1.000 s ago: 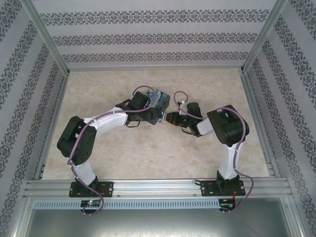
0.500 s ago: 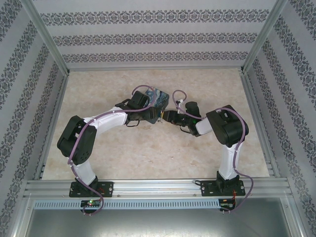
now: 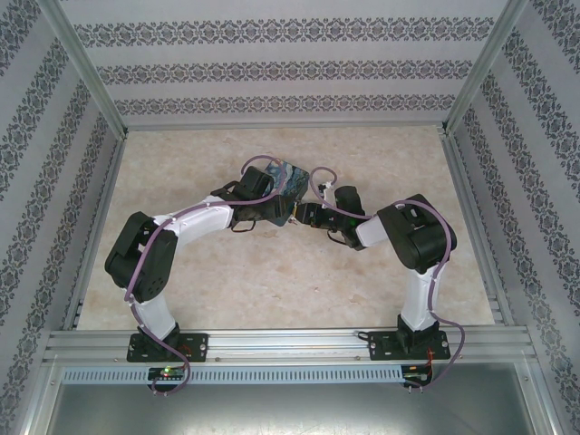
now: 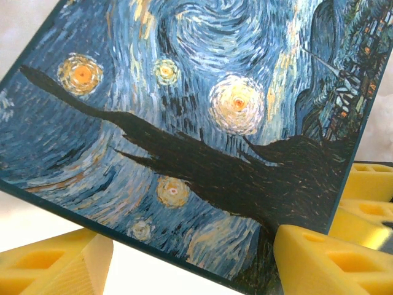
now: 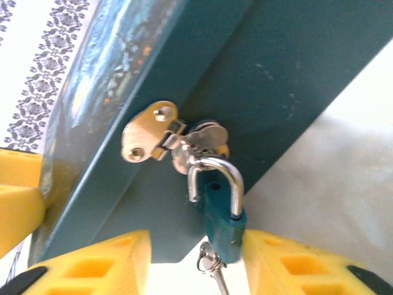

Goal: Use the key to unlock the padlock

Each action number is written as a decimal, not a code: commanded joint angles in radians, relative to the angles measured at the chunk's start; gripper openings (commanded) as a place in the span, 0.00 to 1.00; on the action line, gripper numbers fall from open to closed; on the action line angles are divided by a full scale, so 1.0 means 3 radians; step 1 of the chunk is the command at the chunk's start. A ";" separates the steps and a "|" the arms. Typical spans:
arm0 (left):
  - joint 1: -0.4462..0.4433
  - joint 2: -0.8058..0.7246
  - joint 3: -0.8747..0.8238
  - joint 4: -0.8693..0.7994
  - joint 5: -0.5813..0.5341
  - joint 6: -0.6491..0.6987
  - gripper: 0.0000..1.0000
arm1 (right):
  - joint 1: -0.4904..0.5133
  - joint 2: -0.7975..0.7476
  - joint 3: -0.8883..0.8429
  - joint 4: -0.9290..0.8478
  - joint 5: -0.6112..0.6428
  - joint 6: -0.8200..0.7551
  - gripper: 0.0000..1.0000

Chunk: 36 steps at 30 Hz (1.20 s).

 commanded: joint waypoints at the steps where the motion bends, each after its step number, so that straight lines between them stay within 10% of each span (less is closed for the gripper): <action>1: -0.0012 0.0225 -0.0135 -0.0428 0.0058 0.0072 0.70 | 0.0029 0.0167 0.0024 -0.0367 0.0225 -0.0114 0.38; 16: -0.0014 0.0229 -0.0158 -0.0416 0.0076 0.0056 0.69 | -0.0010 0.0260 0.0017 0.0017 0.0132 0.0358 0.00; 36: -0.0013 0.0280 -0.0160 -0.0457 0.0083 0.0073 0.69 | -0.0181 0.0059 0.0111 0.0061 0.0122 0.1153 0.00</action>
